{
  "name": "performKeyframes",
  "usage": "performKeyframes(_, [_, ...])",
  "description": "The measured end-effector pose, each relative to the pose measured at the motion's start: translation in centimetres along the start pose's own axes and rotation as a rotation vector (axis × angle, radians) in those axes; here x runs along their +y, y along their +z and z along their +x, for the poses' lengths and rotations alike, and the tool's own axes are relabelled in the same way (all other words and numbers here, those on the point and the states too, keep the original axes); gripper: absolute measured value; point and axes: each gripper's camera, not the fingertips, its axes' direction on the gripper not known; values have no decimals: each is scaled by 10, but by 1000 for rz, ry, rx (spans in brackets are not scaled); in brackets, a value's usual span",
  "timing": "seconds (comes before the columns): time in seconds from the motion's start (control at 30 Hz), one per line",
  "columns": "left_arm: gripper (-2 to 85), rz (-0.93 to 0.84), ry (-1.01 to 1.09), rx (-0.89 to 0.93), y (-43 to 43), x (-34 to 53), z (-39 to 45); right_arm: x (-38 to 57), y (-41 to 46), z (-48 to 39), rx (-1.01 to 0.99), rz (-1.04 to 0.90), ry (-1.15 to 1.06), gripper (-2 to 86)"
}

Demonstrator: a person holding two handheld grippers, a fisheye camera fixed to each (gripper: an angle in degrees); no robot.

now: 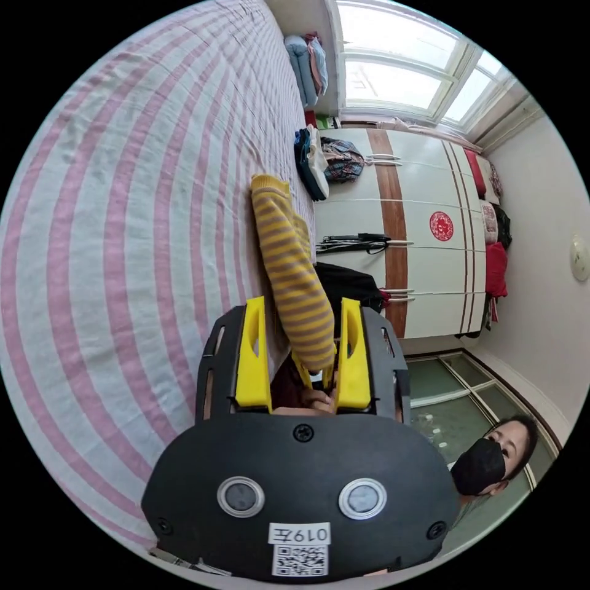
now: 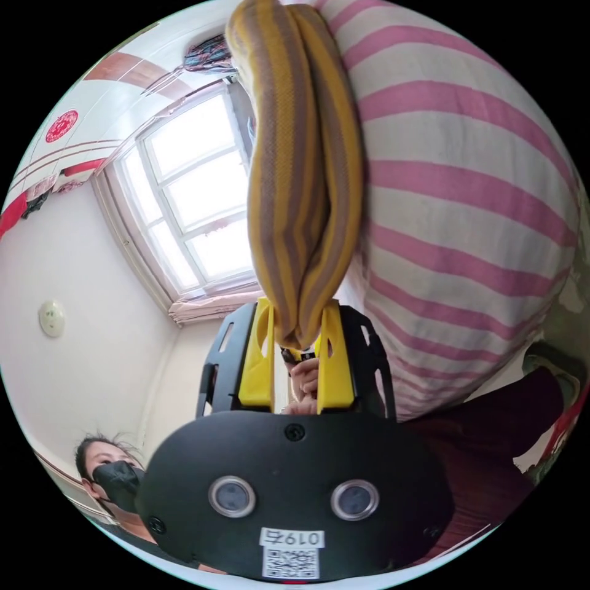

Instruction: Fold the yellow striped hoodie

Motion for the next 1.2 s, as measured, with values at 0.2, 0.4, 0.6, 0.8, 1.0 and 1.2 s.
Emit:
performKeyframes(0.2, [198, -45, -109, 0, 28, -46, -16, -1, 0, -3, -30, -13, 11, 109])
performKeyframes(0.4, [185, -59, -129, 17, 53, -77, -20, 0, -3, -4, -38, -31, 16, 105])
performKeyframes(0.6, [121, -89, -96, 49, 68, -75, -31, 2, -15, -5, -29, -78, 34, 101])
performKeyframes(0.8, [82, -92, -61, 78, 72, -48, -37, 5, -33, -7, 6, -139, 35, 100])
performKeyframes(1.0, [64, -25, -51, 74, 67, -3, -38, 14, -55, -1, 44, -175, 41, 100])
performKeyframes(1.2, [61, 32, -75, 62, 71, 18, -33, 24, -56, 10, 0, -152, 47, 99])
